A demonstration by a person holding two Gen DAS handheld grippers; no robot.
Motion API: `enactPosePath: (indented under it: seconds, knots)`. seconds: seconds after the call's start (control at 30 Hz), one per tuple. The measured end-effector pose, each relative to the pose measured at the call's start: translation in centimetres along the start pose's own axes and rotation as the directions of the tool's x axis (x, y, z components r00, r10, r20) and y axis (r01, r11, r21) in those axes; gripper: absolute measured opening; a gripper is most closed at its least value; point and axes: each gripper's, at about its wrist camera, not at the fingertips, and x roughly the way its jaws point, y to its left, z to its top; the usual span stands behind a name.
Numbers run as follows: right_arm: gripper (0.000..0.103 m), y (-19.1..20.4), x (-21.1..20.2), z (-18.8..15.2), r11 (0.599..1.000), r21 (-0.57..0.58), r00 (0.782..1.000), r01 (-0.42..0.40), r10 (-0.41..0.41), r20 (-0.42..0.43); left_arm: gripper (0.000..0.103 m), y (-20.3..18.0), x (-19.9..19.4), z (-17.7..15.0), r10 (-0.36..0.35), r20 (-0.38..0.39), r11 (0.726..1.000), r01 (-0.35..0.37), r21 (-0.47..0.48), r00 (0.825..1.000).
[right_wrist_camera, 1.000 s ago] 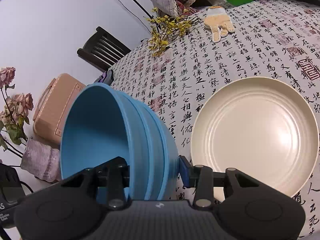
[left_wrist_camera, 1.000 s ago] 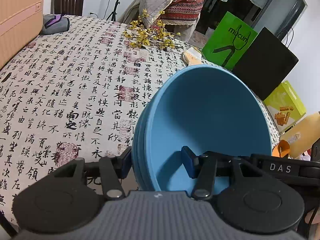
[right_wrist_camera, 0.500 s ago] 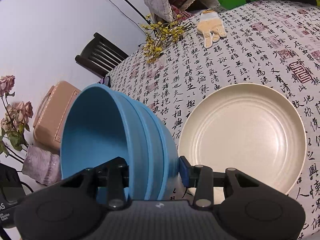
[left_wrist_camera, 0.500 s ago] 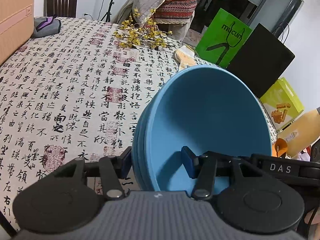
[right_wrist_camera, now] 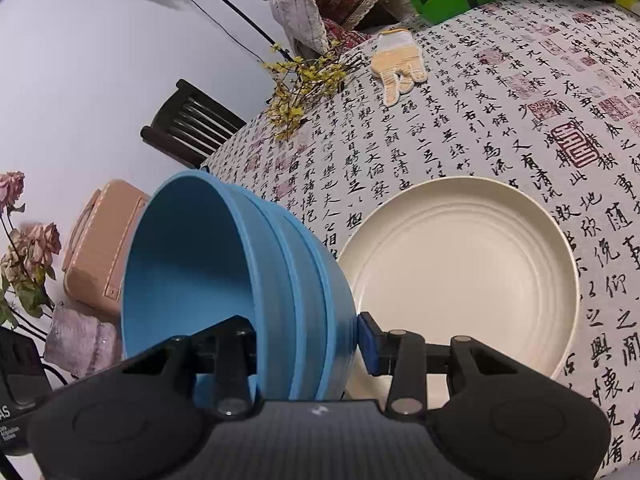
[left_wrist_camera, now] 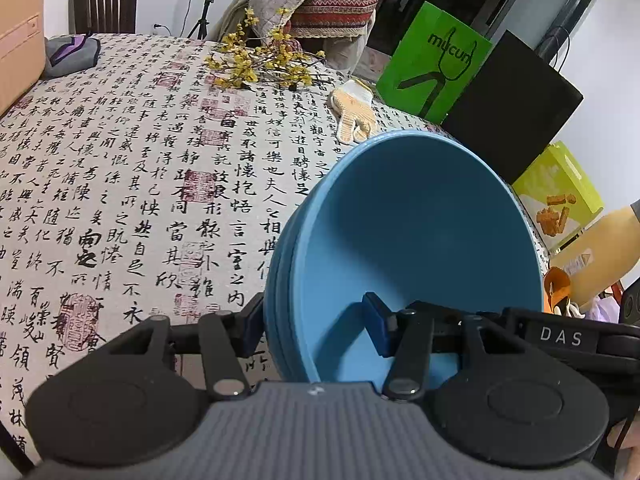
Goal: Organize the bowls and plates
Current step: 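Lower the stacked blue bowls onto the cream plates with both grippers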
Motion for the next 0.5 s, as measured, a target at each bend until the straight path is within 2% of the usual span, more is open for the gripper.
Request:
enactPosePath:
  seconds: [0.5]
  knots:
    - [0.038,-2.9,-1.1,0.8,0.999,0.038,1.000,0.017,-0.018,0.024,0.052,-2.5,2.0,0.1,-0.025,-0.038,0.999,0.026,0.022,0.999]
